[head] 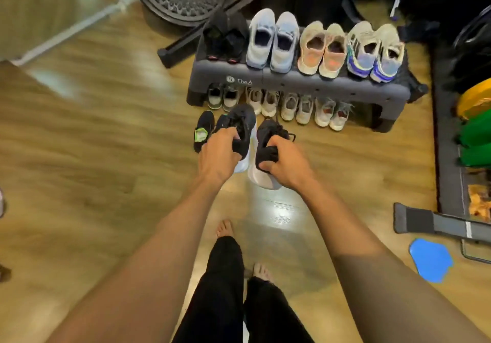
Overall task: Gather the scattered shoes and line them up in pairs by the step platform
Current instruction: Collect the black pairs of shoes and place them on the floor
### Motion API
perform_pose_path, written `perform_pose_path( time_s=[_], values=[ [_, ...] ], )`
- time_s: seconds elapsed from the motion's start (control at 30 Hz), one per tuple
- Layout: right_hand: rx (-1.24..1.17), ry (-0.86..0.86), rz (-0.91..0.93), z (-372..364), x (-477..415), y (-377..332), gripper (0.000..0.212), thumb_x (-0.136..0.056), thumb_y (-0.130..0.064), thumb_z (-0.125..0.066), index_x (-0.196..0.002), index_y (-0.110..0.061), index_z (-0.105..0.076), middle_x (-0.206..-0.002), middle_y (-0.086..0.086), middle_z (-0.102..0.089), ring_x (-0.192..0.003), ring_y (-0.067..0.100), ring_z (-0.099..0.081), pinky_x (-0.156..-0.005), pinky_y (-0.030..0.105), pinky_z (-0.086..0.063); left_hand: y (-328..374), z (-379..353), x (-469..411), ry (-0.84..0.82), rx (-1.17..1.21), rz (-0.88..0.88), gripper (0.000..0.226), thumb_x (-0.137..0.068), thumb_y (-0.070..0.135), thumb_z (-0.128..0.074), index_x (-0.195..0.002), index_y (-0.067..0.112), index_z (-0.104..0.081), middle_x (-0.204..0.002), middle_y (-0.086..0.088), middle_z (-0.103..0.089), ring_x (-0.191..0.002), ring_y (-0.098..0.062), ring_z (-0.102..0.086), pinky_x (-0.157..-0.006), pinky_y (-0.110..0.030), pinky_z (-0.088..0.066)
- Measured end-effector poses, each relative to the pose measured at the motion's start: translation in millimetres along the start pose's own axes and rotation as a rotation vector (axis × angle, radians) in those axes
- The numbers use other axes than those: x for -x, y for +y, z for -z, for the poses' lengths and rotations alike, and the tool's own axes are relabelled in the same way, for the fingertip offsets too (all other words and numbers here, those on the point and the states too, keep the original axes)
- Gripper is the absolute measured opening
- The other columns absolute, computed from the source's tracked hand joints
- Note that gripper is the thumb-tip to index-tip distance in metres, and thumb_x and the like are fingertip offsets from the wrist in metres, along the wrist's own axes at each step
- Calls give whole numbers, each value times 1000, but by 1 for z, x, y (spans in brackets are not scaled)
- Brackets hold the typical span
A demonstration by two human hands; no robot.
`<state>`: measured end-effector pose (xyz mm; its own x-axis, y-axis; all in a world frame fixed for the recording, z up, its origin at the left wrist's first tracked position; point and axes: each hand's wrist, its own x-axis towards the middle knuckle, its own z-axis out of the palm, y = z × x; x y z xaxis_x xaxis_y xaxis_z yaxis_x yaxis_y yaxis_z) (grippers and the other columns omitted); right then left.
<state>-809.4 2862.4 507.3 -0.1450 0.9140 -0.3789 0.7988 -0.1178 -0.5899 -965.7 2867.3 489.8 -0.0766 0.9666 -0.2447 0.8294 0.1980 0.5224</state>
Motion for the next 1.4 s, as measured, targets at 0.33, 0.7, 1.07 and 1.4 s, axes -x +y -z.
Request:
perform_pose_path(
  time_s=[0.33,0.7,1.07,1.4],
  values=[
    [33,43,-51,-156,-212,161,19,-85,-14,-64,-94,-19,-47,-96,10,-60,-84,26,-49,-64,30,-35,-121,-236,-161,139,96,-13,32,-75,0,-70,-102,11,-59,-103,-5,-61,-92,-28,-58,-73,-45,-47],
    [198,146,44,-326,-367,298,20,-87,-8,-60,-102,-16,-49,-84,-5,-45,-83,18,-34,-63,33,-33,-249,-426,-302,167,-86,-100,31,-77,5,-68,-104,15,-57,-102,-3,-59,-86,-29,-58,-66,-44,-46],
    [213,135,-25,-395,-411,299,24,-86,4,-49,-101,-15,-46,-82,0,-42,-90,21,-37,-61,35,-37,-297,-464,-317,64,-200,-134,27,-81,0,-65,-103,11,-53,-101,-5,-55,-85,-28,-56,-71,-42,-46],
    [247,-15,-147,-316,-376,243,37,-89,-7,-54,-124,-17,-51,-120,11,-50,-113,33,-48,-74,35,-38,-232,-382,-304,-94,-195,-94,30,-92,30,-54,-119,18,-55,-123,-4,-54,-114,-26,-46,-84,-39,-43]
  ],
)
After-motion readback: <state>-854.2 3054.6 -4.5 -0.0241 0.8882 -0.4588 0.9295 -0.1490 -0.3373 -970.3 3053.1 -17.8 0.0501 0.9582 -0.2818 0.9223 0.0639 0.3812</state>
